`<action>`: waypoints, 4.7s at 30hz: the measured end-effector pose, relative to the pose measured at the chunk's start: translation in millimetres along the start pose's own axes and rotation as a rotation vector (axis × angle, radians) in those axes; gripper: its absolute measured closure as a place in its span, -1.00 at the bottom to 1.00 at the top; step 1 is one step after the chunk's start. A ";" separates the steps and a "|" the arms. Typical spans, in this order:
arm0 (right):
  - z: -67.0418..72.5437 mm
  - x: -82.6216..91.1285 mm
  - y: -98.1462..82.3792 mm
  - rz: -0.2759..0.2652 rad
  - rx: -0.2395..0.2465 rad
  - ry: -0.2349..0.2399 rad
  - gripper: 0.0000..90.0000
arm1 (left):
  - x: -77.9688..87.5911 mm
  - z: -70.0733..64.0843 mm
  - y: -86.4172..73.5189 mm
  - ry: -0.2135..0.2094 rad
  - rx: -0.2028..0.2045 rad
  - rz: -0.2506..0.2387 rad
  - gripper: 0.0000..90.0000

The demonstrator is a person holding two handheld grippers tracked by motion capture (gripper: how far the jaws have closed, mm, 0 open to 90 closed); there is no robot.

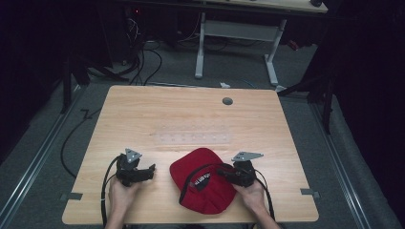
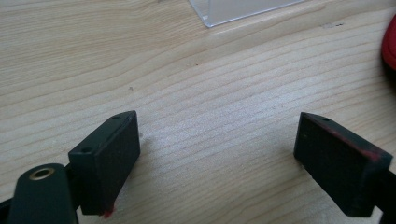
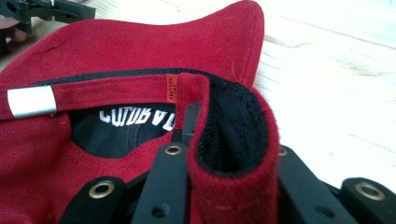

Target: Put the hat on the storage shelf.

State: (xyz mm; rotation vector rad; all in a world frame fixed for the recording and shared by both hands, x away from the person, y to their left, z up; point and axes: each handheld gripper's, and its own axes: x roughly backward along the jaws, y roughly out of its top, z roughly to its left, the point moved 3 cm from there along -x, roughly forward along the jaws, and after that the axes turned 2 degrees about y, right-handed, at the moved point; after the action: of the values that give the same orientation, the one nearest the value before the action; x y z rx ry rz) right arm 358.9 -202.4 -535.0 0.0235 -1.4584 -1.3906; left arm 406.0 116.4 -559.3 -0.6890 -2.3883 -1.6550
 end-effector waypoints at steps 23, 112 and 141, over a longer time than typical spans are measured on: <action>8.5 16.5 14.8 -0.006 0.004 0.010 0.83 | 5.2 -4.3 -2.7 -0.040 -0.021 0.023 -0.60; 17.8 51.7 68.1 0.042 -0.078 -0.046 0.83 | 68.1 -133.5 -15.9 -0.424 -0.303 -0.068 -0.69; 22.9 49.6 70.7 0.030 -0.100 0.059 0.68 | 78.1 -138.2 -8.9 -0.540 -0.308 0.010 0.51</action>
State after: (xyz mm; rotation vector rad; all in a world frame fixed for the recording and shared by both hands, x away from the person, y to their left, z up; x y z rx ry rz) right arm 365.6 -195.2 -446.1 -0.0210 -1.3341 -1.4250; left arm 315.0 9.2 -485.1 -1.3483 -2.4562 -2.0691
